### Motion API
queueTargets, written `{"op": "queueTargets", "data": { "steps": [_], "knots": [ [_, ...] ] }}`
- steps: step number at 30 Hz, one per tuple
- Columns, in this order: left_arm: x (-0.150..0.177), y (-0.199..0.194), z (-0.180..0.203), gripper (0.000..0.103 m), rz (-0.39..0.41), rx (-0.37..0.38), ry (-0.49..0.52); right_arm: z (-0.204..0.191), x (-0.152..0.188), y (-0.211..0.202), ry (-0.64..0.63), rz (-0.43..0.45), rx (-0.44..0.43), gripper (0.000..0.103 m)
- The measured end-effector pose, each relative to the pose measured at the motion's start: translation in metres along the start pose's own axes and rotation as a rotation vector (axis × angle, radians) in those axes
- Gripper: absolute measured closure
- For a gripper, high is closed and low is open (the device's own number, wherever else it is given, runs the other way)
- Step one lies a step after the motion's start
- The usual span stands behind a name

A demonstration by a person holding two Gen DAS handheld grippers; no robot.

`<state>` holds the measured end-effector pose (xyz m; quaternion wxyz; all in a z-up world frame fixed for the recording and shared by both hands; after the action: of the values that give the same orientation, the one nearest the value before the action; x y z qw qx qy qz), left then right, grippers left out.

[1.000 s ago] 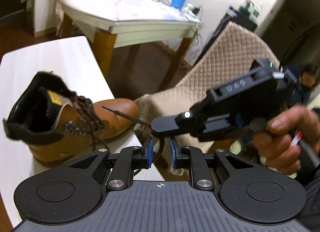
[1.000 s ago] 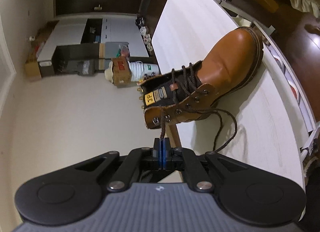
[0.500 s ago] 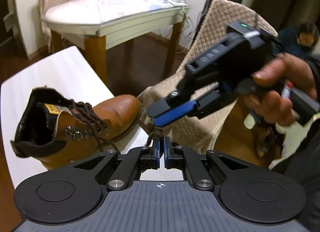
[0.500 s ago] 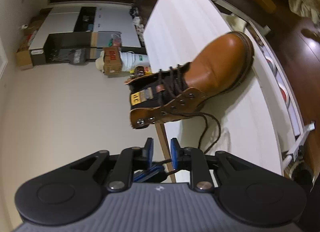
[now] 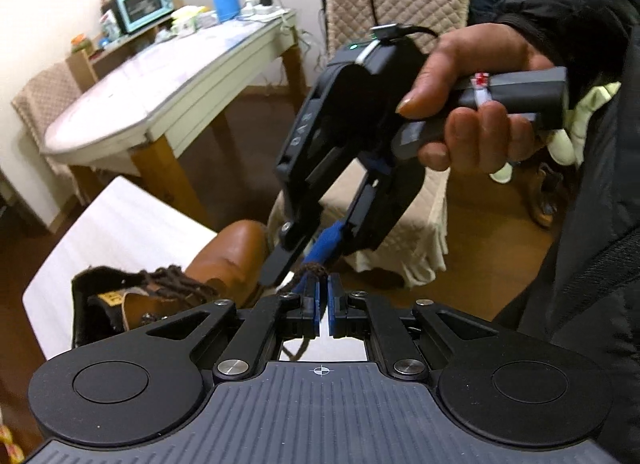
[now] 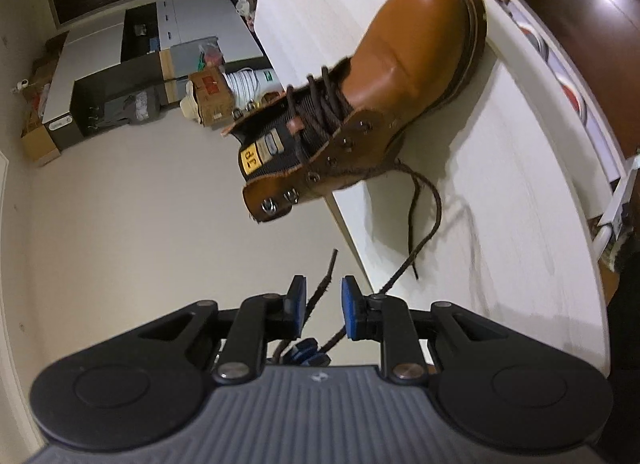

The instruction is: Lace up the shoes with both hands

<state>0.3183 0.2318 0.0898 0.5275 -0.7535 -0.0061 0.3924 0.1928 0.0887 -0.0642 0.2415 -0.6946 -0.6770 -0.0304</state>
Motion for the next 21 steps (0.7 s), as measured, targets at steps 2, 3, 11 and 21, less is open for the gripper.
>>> {"op": "queueTargets", "data": {
  "steps": [2,3,11,21],
  "knots": [
    [0.001,0.0,0.002,0.099,0.003,-0.004,0.008,0.0,0.002,0.004,0.004,-0.015,-0.008,0.081],
    [0.001,0.001,0.001,0.099,0.002,-0.003,0.006,-0.001,0.002,0.007,-0.001,-0.028,-0.004,0.082],
    [0.01,0.004,-0.007,0.097,-0.002,0.01,-0.078,-0.016,0.012,0.002,-0.117,0.025,0.049,0.099],
    [0.053,-0.012,-0.105,0.087,0.03,0.002,-0.664,-0.073,0.011,-0.034,-0.432,0.314,0.187,0.099]
  ]
}}
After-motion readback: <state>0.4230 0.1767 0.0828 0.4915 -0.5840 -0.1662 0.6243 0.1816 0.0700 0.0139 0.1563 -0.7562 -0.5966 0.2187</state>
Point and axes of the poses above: each gripper's, at about its wrist camera, not at the fingertips, and y roughly the way its jaws point, z to its right, x to its underside, the point moved 4 cm from there along y, roughly the way its jaws point, and after that the axes turned 3 degrees about -z, right-handed, at the moved point
